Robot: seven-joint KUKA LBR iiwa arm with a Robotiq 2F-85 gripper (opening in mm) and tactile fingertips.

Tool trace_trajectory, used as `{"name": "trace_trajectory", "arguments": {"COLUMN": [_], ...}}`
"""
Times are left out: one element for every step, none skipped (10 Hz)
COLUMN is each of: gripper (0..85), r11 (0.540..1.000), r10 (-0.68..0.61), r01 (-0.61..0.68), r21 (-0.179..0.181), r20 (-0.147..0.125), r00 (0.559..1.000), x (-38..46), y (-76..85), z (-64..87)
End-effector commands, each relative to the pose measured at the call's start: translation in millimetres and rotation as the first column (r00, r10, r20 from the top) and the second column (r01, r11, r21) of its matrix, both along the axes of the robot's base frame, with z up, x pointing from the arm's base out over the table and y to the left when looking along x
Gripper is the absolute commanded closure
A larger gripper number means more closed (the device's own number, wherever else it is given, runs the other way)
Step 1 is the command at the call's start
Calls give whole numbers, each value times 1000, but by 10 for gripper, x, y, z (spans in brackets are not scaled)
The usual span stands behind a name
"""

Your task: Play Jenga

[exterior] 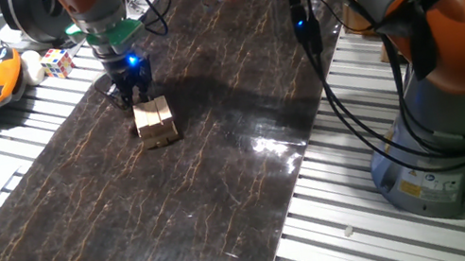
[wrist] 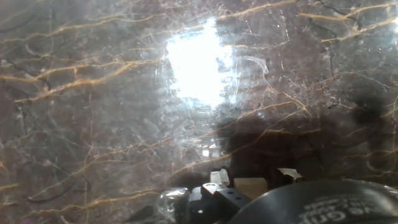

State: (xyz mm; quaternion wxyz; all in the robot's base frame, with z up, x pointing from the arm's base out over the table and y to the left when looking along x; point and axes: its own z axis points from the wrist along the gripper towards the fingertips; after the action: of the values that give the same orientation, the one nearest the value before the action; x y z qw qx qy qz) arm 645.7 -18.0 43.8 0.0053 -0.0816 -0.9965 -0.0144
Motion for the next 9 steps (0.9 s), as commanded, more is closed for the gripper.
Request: {"name": "trace_trajectory", "arguments": {"gripper": [407,410,413,427,427,433,437,447,457], "r11": [1000,1000,1000,1000,1000,1000,1000,1000,1000], "r10": [2,2,3,5,6,8,9,12,14], "r01": [-2,-2,-3,-5,-6,-8,-9,-12,-14], "r21": [3,3,3,1,1,0,0,-3,-3], "r20": [-2,-2,-4,-5,-5,-2,-2,-2,-2], "r00": [1000,1000,1000,1000,1000,1000,1000,1000,1000], "x": [0,-4,-8,-9,-8,-7,-6,-6,-5], "y": [0,5,11,12,11,9,9,8,7], "z": [-6,-18,-21,-20,-20,-21,-20,-18,-16]}}
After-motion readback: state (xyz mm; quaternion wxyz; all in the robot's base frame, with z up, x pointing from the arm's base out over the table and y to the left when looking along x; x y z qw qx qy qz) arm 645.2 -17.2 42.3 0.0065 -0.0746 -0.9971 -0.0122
